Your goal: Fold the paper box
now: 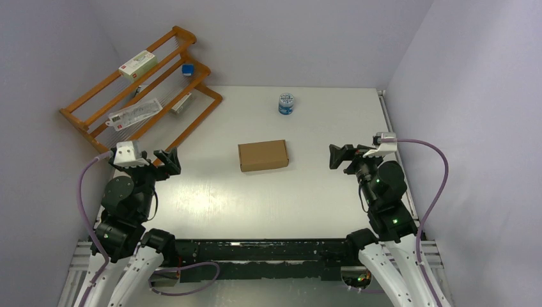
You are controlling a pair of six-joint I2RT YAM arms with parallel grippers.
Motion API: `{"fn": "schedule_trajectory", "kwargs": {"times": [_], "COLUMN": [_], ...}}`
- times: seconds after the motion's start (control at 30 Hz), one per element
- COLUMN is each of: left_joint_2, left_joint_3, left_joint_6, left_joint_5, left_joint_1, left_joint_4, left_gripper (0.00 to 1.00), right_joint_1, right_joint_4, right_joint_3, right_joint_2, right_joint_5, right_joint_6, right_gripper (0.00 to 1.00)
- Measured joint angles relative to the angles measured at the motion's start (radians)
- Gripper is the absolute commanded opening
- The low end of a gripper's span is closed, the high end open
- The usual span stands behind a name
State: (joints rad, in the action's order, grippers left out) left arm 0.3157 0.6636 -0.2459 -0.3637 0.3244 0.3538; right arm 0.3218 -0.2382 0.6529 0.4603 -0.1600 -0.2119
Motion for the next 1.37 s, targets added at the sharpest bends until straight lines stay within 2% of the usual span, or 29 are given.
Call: {"fn": "schedule_trajectory", "kwargs": {"times": [0.57, 0.97, 1.37], "left_joint_2": [-0.009, -0.009, -0.009], "left_joint_3": [-0.005, -0.006, -0.006], "left_joint_6": [0.007, 0.007, 0.007], "left_joint_5": [0.016, 0.024, 0.028], "left_joint_1": [-0.005, -0.005, -0.005], "left_joint_4": [-0.002, -0.003, -0.003], "left_gripper": [0.98, 0.98, 0.98], "right_joint_1": [0.0, 0.0, 0.0], "right_joint_4": [0.009, -0.003, -0.015], "right_joint_3": [-0.022, -0.026, -0.025], "right_joint_2": [0.029, 0.064, 0.095], "right_joint_5": [0.053, -0.019, 0.003], "right_joint_6": [0.019, -0.075, -0.074], "right_gripper": [1.0, 1.0, 1.0]}}
